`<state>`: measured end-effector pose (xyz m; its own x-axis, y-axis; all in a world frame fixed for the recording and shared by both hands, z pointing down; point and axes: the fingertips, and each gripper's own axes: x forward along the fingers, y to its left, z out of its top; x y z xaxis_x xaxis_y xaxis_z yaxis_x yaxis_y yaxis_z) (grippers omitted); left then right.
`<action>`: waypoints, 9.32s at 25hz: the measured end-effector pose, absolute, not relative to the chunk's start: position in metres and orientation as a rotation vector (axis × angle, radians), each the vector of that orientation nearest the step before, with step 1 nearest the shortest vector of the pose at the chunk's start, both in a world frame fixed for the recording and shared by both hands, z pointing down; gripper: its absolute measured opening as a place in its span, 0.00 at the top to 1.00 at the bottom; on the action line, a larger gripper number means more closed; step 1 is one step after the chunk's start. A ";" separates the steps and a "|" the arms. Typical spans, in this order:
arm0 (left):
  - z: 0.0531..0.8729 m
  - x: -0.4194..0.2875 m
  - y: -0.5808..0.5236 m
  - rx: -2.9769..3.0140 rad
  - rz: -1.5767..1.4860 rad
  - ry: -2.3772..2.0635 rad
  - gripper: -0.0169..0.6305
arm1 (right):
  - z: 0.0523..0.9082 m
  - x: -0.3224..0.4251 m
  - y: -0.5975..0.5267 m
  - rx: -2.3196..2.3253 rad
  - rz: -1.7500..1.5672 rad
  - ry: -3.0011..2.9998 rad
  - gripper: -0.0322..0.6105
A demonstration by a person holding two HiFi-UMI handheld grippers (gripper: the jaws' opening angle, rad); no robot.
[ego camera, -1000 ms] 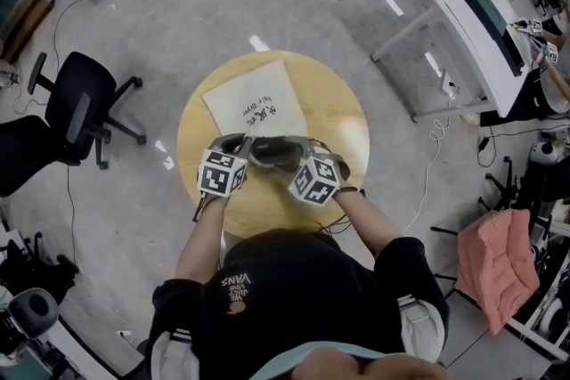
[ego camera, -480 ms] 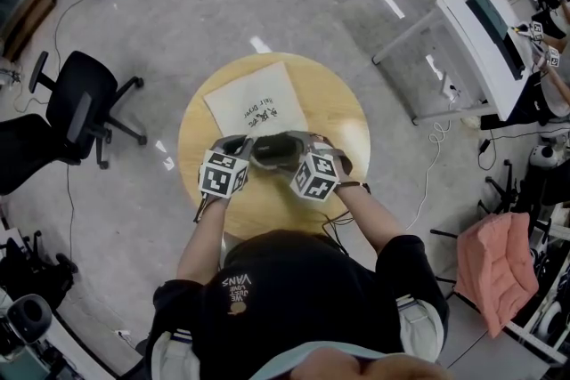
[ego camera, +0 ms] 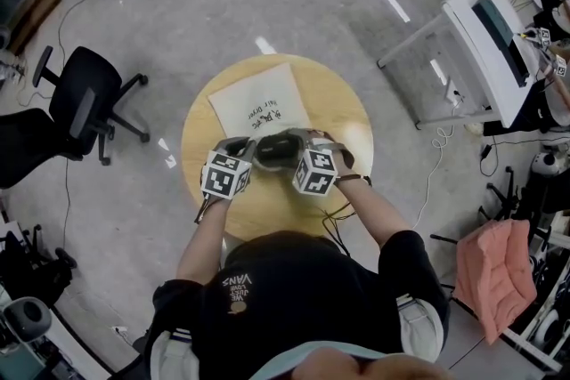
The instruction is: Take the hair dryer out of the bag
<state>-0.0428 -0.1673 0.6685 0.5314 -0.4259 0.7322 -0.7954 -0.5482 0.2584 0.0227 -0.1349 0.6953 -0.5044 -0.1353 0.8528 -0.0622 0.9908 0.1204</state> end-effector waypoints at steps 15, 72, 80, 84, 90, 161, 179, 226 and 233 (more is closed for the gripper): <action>0.670 -0.046 -0.175 2.180 0.815 -0.998 0.92 | 0.720 0.012 -0.142 0.002 -0.127 -1.992 0.38; 0.682 -0.052 -0.178 2.222 0.836 -0.910 0.92 | 0.728 -0.004 -0.124 -0.149 0.074 -1.909 0.40; 0.682 -0.047 -0.173 2.249 0.871 -0.883 0.92 | 0.716 -0.002 -0.112 -0.164 0.153 -1.927 0.40; 0.682 -0.044 -0.173 2.255 0.873 -0.875 0.92 | 0.713 0.001 -0.105 -0.162 0.179 -1.921 0.40; 0.679 -0.039 -0.171 2.269 0.873 -0.851 0.92 | 0.705 0.004 -0.097 -0.164 0.233 -1.915 0.40; 0.670 -0.020 -0.195 2.448 1.031 -0.689 0.92 | 0.650 -0.010 0.020 -0.012 0.460 -2.010 0.40; 0.675 -0.017 -0.200 2.458 1.073 -0.657 0.92 | 0.630 -0.031 0.053 0.053 0.474 -2.058 0.40; 0.605 -0.035 -0.155 2.652 0.868 -0.582 0.88 | 0.541 -0.036 0.016 0.534 0.473 -2.333 0.40; 0.586 -0.045 -0.143 2.679 0.732 -0.554 0.88 | 0.536 -0.035 0.013 0.604 0.490 -2.363 0.40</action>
<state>-0.0446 -0.1435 0.5856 0.7948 -0.2829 0.5370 -0.4403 -0.8777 0.1892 -0.0348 0.0127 0.5355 -0.6877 -0.2937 0.6639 -0.5335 0.8247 -0.1878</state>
